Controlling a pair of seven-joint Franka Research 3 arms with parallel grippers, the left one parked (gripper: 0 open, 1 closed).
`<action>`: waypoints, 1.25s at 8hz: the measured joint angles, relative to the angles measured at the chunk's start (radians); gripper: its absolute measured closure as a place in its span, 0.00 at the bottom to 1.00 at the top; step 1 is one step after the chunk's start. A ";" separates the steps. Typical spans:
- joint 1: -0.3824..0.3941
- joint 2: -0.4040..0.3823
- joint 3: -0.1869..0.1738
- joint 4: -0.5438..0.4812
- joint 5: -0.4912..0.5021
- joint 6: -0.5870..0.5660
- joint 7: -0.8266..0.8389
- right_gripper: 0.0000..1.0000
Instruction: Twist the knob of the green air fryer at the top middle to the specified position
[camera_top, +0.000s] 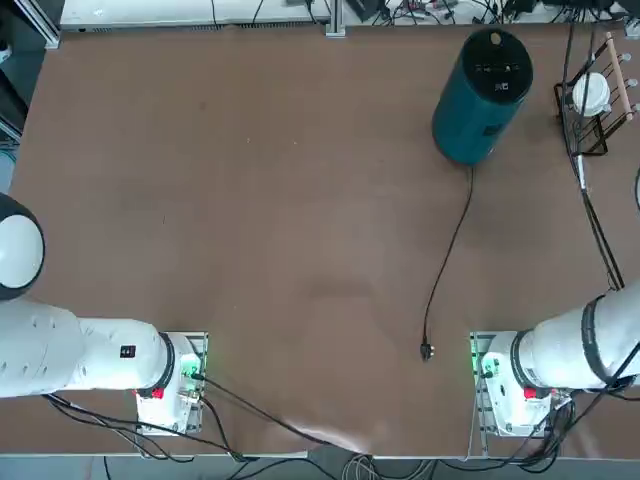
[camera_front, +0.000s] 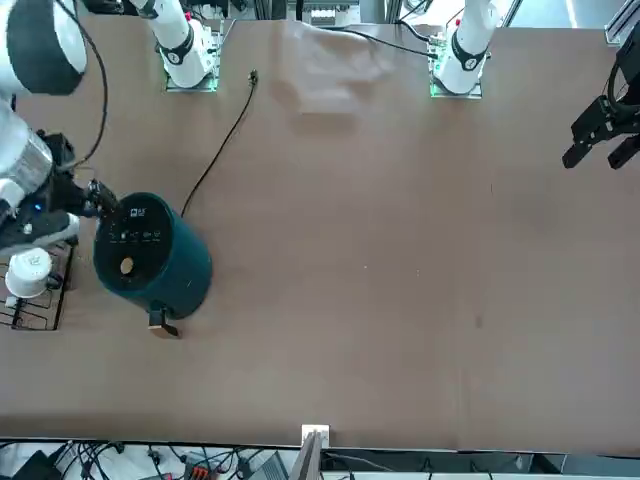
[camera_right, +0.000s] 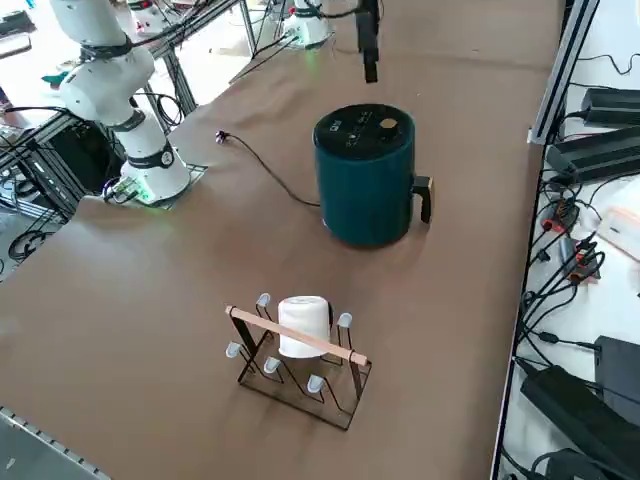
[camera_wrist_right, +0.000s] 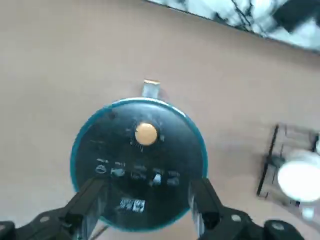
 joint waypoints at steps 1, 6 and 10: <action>-0.001 -0.027 -0.006 0.000 0.001 -0.031 0.063 0.00; -0.051 -0.088 -0.041 0.008 0.082 -0.171 0.195 0.00; -0.076 -0.087 -0.047 0.022 0.115 -0.186 0.187 0.00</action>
